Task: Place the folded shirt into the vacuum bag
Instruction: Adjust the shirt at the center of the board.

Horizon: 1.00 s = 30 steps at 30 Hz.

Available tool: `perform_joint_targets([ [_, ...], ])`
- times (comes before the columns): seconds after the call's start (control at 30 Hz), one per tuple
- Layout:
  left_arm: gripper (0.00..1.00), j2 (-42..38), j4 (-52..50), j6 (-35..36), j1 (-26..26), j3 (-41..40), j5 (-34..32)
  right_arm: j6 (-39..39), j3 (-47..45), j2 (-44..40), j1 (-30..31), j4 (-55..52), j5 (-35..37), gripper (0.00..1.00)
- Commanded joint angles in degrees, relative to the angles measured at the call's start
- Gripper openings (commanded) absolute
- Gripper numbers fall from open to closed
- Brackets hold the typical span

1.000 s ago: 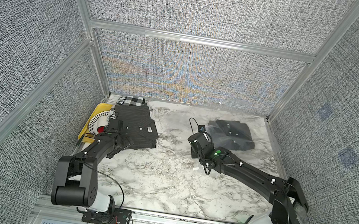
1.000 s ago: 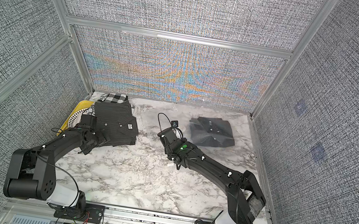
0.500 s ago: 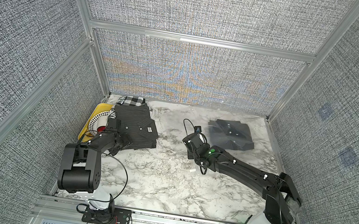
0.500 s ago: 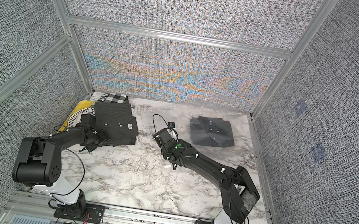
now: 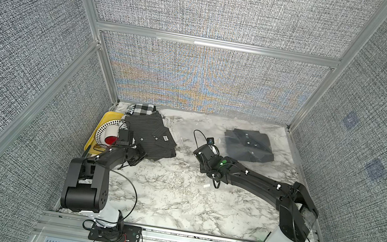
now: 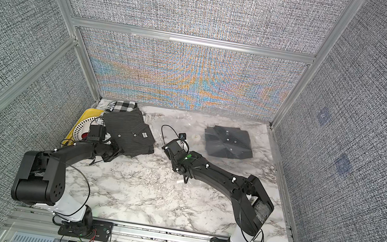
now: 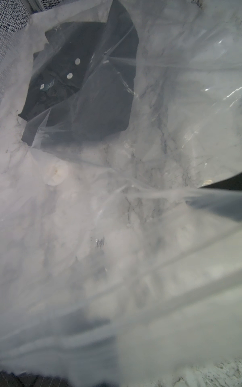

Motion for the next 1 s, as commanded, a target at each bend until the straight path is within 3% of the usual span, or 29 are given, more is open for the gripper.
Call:
perform_joint_targets([
  [0.0, 0.0, -2.37, 1.65, -3.41, -1.15, -0.01, 4.49, 1.97, 1.54, 1.44, -0.45, -1.95, -0.57, 0.0],
  [0.47, 0.0, -4.2, 7.92, -12.18, -4.25, 1.4, 14.32, 3.09, 3.66, 4.22, -1.62, -3.05, -3.52, 0.0],
  [0.73, 0.0, -5.24, 12.54, -17.5, -7.92, 0.44, 13.53, 4.06, 3.44, 5.35, -2.39, -3.45, -4.35, 0.0],
  [0.97, 0.0, -4.25, 11.77, -19.39, -7.77, 8.58, 13.97, 4.01, 3.65, 4.69, -4.36, -3.58, -5.08, 0.0],
])
